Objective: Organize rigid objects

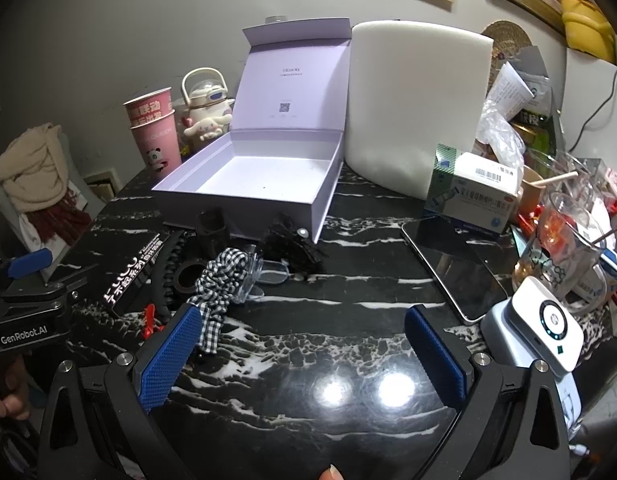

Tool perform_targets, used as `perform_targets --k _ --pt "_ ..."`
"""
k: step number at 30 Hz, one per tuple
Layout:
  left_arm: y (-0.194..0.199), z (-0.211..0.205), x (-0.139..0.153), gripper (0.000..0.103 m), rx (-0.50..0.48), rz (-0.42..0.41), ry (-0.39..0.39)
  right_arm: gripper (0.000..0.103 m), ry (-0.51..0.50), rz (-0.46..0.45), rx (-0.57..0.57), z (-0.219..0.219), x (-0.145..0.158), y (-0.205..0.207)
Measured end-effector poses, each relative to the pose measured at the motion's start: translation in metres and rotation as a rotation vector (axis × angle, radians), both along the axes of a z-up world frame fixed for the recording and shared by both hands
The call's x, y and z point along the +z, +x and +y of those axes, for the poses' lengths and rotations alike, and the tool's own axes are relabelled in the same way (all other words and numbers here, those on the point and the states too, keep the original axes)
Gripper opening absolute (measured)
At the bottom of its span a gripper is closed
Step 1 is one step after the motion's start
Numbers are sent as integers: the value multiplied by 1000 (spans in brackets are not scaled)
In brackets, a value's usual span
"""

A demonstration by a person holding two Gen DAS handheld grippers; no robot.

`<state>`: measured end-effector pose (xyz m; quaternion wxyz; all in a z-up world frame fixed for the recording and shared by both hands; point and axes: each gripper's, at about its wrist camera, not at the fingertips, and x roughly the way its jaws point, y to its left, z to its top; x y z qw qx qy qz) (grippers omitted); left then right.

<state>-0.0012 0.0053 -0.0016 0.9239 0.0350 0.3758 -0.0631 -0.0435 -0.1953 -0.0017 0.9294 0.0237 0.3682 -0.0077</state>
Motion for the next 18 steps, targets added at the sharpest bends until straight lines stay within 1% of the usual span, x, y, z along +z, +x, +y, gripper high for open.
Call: perform_targets --k 18 --pt "-1 -1 0 103 -8 3 -2 103 4 -4 21 3 0 -2"
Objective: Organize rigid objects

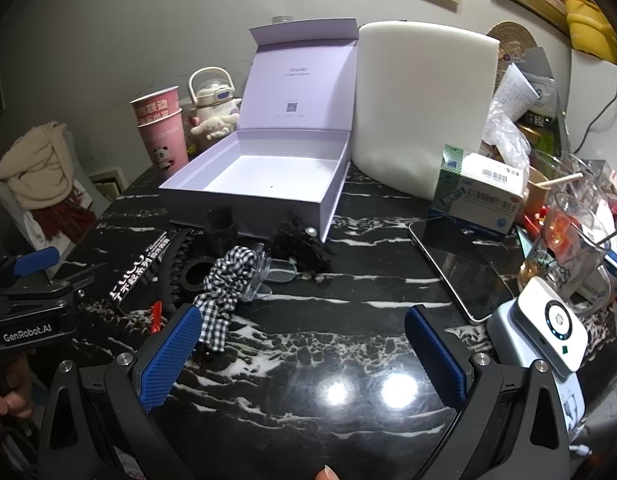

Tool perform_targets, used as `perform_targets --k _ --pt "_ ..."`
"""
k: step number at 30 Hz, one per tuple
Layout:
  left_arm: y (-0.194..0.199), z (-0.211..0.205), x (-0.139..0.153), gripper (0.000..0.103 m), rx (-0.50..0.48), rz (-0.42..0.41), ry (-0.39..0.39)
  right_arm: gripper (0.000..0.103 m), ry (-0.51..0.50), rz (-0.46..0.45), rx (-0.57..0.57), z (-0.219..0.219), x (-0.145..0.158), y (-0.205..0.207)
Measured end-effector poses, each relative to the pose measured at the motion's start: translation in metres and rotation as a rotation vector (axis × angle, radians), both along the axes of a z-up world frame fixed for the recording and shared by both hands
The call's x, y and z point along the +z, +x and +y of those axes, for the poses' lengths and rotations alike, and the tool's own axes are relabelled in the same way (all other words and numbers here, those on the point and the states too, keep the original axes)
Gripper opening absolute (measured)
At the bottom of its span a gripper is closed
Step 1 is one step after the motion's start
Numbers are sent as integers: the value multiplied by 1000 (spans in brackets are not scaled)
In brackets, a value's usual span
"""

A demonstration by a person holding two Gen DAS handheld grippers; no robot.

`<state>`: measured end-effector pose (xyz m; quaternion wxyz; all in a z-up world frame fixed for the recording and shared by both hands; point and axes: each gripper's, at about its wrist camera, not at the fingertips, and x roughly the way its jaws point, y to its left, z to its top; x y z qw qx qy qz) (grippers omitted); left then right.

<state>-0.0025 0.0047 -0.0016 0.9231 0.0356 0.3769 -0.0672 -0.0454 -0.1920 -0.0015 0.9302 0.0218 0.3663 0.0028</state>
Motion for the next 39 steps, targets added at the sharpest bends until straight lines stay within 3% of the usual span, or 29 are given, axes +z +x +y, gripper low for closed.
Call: perform_targets --k 39 --pt "-3 2 4 103 -9 -9 13 103 -9 -3 21 6 0 -2"
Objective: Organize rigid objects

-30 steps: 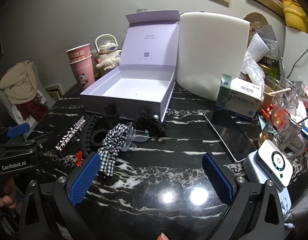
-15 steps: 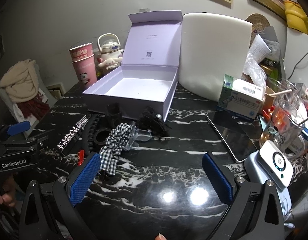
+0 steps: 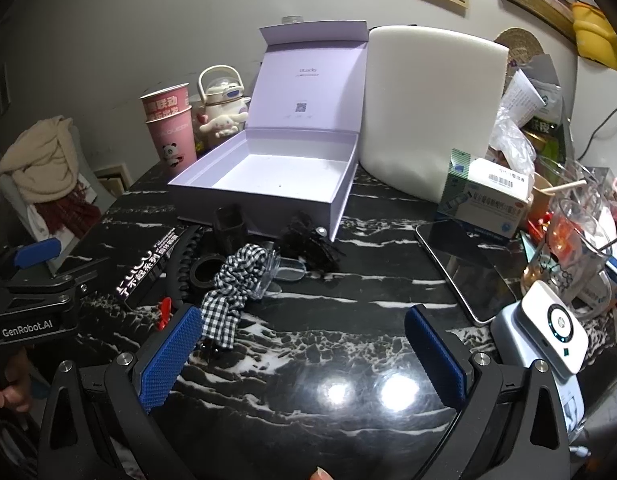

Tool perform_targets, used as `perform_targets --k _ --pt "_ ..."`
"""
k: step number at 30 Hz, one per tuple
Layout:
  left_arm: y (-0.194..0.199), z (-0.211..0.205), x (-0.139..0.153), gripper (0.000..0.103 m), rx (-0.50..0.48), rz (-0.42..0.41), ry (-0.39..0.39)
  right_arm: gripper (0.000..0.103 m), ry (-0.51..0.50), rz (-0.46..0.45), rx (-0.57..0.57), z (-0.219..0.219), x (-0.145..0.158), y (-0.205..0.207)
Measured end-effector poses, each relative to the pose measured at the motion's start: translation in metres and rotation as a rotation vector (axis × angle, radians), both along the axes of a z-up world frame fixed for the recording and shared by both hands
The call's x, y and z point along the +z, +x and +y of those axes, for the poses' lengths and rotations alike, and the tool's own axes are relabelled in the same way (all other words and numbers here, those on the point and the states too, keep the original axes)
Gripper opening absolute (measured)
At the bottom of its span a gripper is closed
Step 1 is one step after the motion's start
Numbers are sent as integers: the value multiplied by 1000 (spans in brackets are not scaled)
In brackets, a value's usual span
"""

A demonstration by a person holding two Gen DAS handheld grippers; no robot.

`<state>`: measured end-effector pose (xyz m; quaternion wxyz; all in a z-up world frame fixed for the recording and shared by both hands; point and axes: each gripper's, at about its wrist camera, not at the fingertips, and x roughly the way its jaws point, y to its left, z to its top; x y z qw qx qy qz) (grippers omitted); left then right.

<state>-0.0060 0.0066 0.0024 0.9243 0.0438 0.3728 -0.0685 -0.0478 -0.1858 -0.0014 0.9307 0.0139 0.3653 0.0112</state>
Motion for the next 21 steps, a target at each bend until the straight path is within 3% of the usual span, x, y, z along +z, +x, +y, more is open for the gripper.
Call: perform_targets --k 13,21 --pt "4 3 -3 103 -11 4 3 103 9 4 6 3 -6 2" --pt "16 8 -19 103 -12 22 21 103 20 14 9 5 -20 10"
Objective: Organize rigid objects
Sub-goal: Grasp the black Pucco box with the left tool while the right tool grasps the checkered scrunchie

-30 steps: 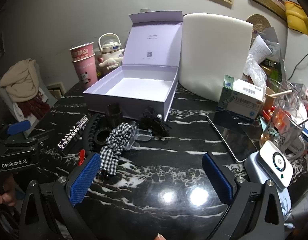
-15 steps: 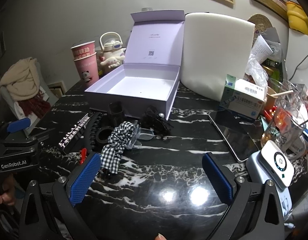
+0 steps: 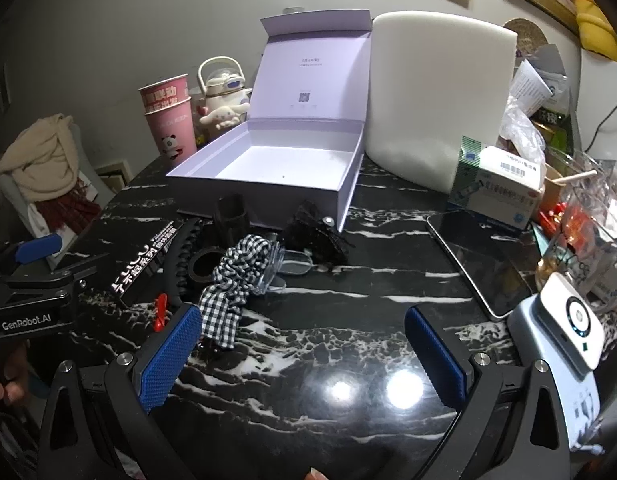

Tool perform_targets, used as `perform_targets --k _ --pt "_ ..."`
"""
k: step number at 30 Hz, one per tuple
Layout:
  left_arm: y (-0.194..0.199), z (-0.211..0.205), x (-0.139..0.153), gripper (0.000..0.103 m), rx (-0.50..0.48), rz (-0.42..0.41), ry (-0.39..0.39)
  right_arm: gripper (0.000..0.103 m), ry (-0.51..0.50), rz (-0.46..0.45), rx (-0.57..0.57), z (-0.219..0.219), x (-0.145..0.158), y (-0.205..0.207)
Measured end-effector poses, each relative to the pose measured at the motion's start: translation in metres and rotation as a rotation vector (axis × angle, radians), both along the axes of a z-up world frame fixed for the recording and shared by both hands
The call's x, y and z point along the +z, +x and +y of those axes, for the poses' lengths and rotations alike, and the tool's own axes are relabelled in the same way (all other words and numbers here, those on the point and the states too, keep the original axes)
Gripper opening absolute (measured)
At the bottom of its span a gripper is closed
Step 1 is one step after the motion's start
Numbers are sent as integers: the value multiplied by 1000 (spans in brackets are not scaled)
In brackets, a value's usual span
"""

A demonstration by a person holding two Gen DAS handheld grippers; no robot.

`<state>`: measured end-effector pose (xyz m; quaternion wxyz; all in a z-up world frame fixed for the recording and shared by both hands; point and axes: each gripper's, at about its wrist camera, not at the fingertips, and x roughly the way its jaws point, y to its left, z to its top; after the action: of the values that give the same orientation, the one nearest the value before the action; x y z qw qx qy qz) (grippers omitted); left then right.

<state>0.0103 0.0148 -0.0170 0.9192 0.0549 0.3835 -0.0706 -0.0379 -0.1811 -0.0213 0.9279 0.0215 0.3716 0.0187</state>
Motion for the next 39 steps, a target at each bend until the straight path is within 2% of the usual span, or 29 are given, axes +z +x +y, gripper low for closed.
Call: perform_targets --k 2,5,7,9,14,16,17,18,20,22,29,34,38,39 --pt "5 2 -7 102 -2 18 -3 103 2 7 9 2 -5 3" --pt "11 6 -17 90 1 48 -12 103 2 15 22 5 -10 6" --pt "15 8 -22 88 2 63 -17 103 -1 18 31 7 -12 7" --pt "18 9 -26 79 -1 75 -25 103 -5 16 35 8 -13 8" --pt "27 9 -35 71 -17 97 -20 103 -1 19 35 8 -16 12" --pt "31 6 -37 63 -35 106 -10 103 -5 26 35 9 -17 14" --pt "33 5 -38 56 -43 107 -8 103 -3 28 36 9 -18 15" --pt "35 3 -39 42 -51 108 -9 103 1 30 38 9 -18 16" --pt "43 2 -43 30 -63 140 -26 103 7 35 46 10 -19 19" --pt "50 1 -46 30 -83 157 -45 101 11 41 54 11 -19 20" --pt "66 -6 -46 30 -126 173 -32 95 56 71 75 12 -27 31" --pt "68 -6 -46 26 -125 168 -54 82 55 86 97 16 -30 35" --pt "62 -10 -46 26 -148 142 -32 76 63 91 133 24 -29 39" --pt "61 -10 -46 26 -152 144 -33 71 64 92 144 26 -29 39"
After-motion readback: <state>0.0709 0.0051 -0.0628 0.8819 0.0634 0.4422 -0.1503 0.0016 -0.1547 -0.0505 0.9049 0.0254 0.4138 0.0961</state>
